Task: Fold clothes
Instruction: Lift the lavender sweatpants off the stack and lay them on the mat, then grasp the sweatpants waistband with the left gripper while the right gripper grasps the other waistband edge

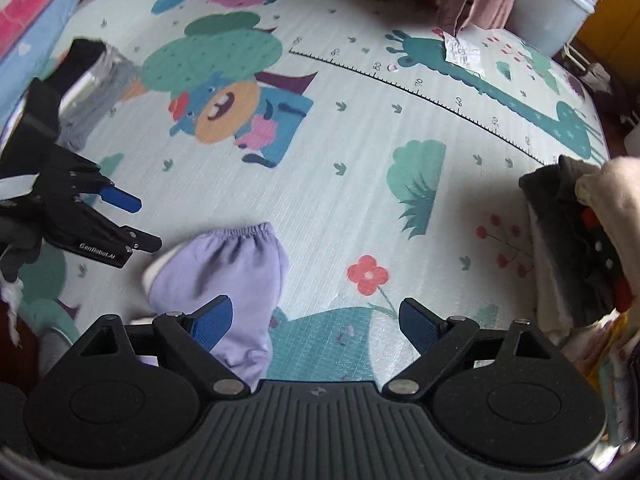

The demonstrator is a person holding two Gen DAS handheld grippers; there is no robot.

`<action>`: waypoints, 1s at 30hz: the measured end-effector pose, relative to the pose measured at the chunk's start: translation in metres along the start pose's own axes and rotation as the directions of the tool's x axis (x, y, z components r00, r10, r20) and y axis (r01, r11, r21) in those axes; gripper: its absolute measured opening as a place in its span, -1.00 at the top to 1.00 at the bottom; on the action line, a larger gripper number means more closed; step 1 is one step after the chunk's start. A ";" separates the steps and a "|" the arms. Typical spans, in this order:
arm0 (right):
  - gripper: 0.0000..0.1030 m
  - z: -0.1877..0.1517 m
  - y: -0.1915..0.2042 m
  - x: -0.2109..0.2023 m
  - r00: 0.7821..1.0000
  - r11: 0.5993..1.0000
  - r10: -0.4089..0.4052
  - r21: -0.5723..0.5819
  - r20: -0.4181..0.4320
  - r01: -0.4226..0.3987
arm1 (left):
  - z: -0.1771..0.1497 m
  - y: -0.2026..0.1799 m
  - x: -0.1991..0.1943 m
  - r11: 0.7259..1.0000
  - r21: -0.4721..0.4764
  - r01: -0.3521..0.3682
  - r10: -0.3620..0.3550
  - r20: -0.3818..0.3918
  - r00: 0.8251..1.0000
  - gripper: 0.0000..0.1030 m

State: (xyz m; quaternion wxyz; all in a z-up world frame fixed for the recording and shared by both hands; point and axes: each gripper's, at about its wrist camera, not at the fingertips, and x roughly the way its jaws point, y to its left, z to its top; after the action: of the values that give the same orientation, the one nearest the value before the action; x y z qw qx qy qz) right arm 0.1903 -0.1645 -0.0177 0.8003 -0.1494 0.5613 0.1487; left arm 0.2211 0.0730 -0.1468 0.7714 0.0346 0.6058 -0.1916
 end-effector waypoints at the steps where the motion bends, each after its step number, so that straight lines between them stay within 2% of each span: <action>1: -0.74 0.002 0.001 0.003 1.000 1.000 -0.005 -0.008 -0.007 0.005 | 0.000 0.004 0.008 1.000 -0.015 0.010 -0.011 -0.012 1.000 -0.08; 7: -0.74 0.010 0.007 0.024 0.999 0.999 0.012 -0.035 -0.042 -0.013 | 0.001 0.018 0.037 0.994 -0.080 0.079 -0.082 -0.026 0.996 -0.08; 12: -0.74 0.012 0.021 0.030 0.998 0.994 0.044 -0.096 -0.051 -0.048 | -0.010 0.020 0.058 0.983 -0.131 0.127 -0.139 -0.088 0.986 -0.06; 13: -0.74 0.012 0.020 0.031 0.998 0.995 0.045 -0.090 -0.054 -0.050 | -0.013 0.018 0.056 0.984 -0.118 0.132 -0.141 -0.074 0.987 0.23; 15: -0.74 0.013 0.014 0.035 0.997 0.997 0.050 -0.060 -0.063 -0.054 | -0.016 0.009 0.051 0.984 -0.062 0.169 -0.173 -0.061 0.983 0.70; 16: -0.74 0.013 0.010 0.038 0.996 0.998 0.055 -0.038 -0.068 -0.057 | -0.018 0.004 0.047 0.984 -0.024 0.175 -0.176 -0.047 0.983 0.84; 17: -0.74 0.014 0.006 0.041 0.996 0.998 0.057 -0.015 -0.073 -0.059 | -0.021 -0.003 0.043 0.984 0.015 0.179 -0.179 -0.033 0.983 0.90; 19: -0.74 0.013 -0.002 0.048 0.995 0.999 0.050 0.023 -0.084 -0.048 | -0.024 -0.016 0.033 0.976 0.069 0.205 -0.206 0.013 0.978 0.92; 22: -0.73 0.009 -0.009 0.060 0.993 0.997 0.043 0.062 -0.109 -0.036 | -0.030 -0.041 0.017 0.946 0.162 0.280 -0.297 0.087 0.951 0.92; 25: -0.72 0.006 -0.009 0.065 0.991 0.996 0.049 0.075 -0.129 -0.039 | -0.044 -0.080 0.016 0.899 0.262 0.351 -0.387 0.100 0.917 0.92; 29: -0.71 0.008 -0.007 0.062 0.992 0.998 0.028 0.063 -0.123 -0.020 | -0.057 -0.127 0.031 0.824 0.309 0.474 -0.504 0.019 0.864 0.88; 30: -0.71 0.009 -0.007 0.061 0.992 0.998 0.025 0.065 -0.120 -0.017 | -0.059 -0.133 0.034 0.814 0.317 0.487 -0.512 -0.007 0.859 0.73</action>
State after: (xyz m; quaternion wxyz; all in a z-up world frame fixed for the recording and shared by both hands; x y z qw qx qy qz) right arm 0.2206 -0.1633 -0.0720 0.7678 -0.1264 0.6146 0.1297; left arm 0.1281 -0.0417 -0.1711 0.7021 -0.0134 0.5254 -0.4805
